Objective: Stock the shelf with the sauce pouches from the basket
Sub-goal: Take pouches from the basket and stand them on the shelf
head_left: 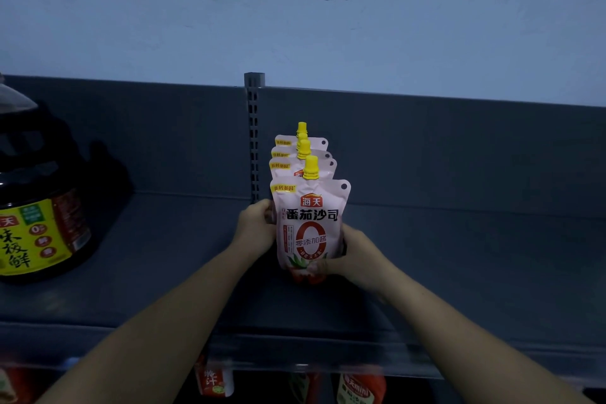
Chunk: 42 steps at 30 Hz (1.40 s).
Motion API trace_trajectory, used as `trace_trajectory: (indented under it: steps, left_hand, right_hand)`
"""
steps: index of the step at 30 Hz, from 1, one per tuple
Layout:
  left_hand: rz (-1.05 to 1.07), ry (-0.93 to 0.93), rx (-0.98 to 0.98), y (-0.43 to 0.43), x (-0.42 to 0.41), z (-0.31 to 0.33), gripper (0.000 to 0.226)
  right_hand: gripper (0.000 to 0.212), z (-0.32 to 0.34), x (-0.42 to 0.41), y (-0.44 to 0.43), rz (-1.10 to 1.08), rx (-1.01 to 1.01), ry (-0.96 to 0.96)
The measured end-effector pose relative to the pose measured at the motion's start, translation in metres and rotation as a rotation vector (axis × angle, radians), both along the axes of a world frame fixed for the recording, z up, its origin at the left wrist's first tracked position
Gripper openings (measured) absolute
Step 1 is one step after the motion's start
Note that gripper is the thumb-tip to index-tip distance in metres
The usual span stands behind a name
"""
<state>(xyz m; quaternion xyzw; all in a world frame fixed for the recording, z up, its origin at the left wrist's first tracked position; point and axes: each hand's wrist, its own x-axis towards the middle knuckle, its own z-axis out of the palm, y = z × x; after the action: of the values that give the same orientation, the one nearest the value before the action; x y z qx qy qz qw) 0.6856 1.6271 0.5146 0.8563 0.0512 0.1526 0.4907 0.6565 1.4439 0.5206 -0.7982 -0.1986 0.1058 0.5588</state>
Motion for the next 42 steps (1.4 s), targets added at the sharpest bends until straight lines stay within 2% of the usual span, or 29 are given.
trace_trajectory:
  steps: [6,8,10,12,13,15,17,18,21,24,25,29,34,39,42]
  left_hand:
    - [-0.088,0.071,-0.097,0.008,-0.009,0.003,0.028]
    - [-0.029,0.008,-0.156,0.014,-0.020,0.007,0.022]
    - [0.043,-0.073,-0.298,0.019,-0.038,0.014,0.013]
    - [-0.064,-0.028,-0.448,0.020,-0.063,0.025,0.015]
    - [-0.167,0.013,-0.461,0.019,-0.074,0.028,0.017]
    - [-0.410,0.015,-0.409,0.016,-0.095,0.030,0.034]
    - [-0.546,-0.091,-0.296,0.015,-0.104,0.029,0.074]
    - [-0.563,-0.154,-0.247,0.016,-0.103,0.030,0.084]
    - [-0.510,-0.258,-0.289,0.018,-0.104,0.044,0.077]
    - [-0.473,-0.308,-0.349,0.022,-0.107,0.060,0.062]
    - [-0.459,-0.312,-0.347,0.023,-0.109,0.065,0.060]
    - [-0.433,-0.325,-0.268,0.025,-0.113,0.079,0.062]
    - [-0.433,-0.360,-0.167,0.025,-0.115,0.080,0.063]
    - [-0.470,-0.339,-0.169,0.026,-0.117,0.075,0.061]
    - [-0.480,-0.332,-0.157,0.027,-0.119,0.076,0.063]
  right_hand:
    - [0.049,0.003,-0.006,0.001,-0.003,0.031,-0.002]
    - [0.045,0.003,-0.007,0.002,-0.017,0.053,0.008]
    - [0.039,0.004,-0.010,0.003,-0.032,0.075,0.018]
    - [0.032,0.007,-0.015,0.006,-0.040,0.138,0.048]
    - [0.029,0.010,-0.017,0.008,-0.040,0.189,0.061]
    - [0.031,0.016,-0.022,0.014,-0.035,0.308,0.050]
    - [0.042,0.026,-0.024,0.023,-0.030,0.417,0.026]
    - [0.044,0.032,-0.025,0.027,-0.025,0.464,0.004]
    - [0.054,0.050,-0.026,0.037,0.028,0.561,-0.083]
    - [0.098,0.060,-0.025,0.038,0.138,0.475,-0.137]
    - [0.104,0.063,-0.027,0.037,0.181,0.429,-0.159]
    - [0.080,0.076,-0.031,0.034,0.193,0.339,-0.275]
    - [0.084,0.080,-0.031,0.030,0.198,0.245,-0.312]
    - [0.072,0.072,-0.029,0.026,0.052,0.152,-0.462]
    - [0.070,0.071,-0.030,0.023,0.048,0.168,-0.527]
